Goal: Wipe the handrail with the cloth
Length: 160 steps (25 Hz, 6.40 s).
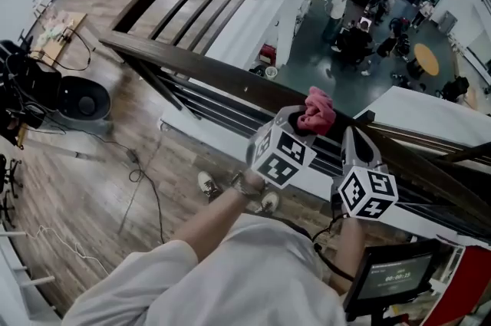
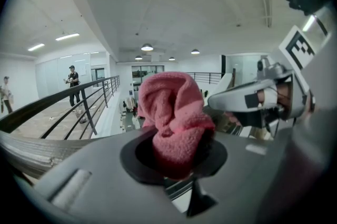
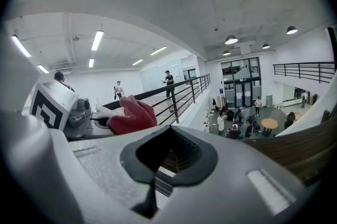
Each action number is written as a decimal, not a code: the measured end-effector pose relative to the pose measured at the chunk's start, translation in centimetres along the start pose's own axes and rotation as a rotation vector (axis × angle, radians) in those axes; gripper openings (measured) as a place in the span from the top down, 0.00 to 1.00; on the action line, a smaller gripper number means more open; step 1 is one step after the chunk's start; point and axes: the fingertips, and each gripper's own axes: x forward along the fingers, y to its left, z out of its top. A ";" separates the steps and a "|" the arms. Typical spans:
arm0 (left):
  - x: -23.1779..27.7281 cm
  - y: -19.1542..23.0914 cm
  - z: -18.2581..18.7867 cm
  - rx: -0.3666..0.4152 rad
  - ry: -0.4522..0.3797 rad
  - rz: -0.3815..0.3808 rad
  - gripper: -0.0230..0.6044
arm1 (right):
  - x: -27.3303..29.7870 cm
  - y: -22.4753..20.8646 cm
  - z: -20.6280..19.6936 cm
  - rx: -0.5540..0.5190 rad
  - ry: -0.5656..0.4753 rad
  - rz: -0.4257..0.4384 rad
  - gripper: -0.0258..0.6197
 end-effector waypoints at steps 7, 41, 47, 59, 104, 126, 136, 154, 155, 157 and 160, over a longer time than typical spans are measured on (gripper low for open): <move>-1.7 2.4 -1.5 0.000 -0.008 0.044 0.83 | 0.7 1.3 -0.5 0.013 0.001 0.010 0.96; -13.6 25.3 -6.4 -0.141 -0.050 0.216 0.83 | 9.1 12.5 1.5 -0.006 0.021 -0.018 0.96; -15.1 27.8 -6.6 -0.141 -0.068 0.233 0.83 | 10.6 14.4 2.0 -0.028 0.034 -0.016 0.96; -18.3 34.9 -8.0 -0.144 -0.073 0.267 0.83 | 14.6 20.1 2.4 -0.042 0.037 0.022 0.96; -32.3 62.9 -15.4 -0.274 -0.032 0.637 0.82 | 19.3 25.3 3.0 -0.035 0.065 0.040 0.96; -28.4 55.3 -14.2 -0.329 -0.045 0.610 0.83 | 14.8 19.1 1.8 -0.042 0.074 0.000 0.96; -24.3 46.5 -12.6 -0.284 -0.045 0.554 0.83 | 11.6 15.4 1.2 -0.034 0.053 -0.016 0.96; -19.8 37.6 -10.5 -0.248 -0.022 0.478 0.83 | 7.7 10.8 0.0 -0.028 0.060 -0.022 0.96; -19.3 37.2 -10.1 -0.245 -0.022 0.473 0.83 | 7.8 10.4 0.2 -0.026 0.060 -0.024 0.96; -18.4 36.4 -9.4 -0.239 -0.024 0.459 0.83 | 7.7 9.8 0.5 -0.025 0.060 -0.029 0.96; -17.3 34.5 -8.8 -0.225 -0.024 0.434 0.83 | 7.2 9.0 0.4 -0.025 0.058 -0.037 0.96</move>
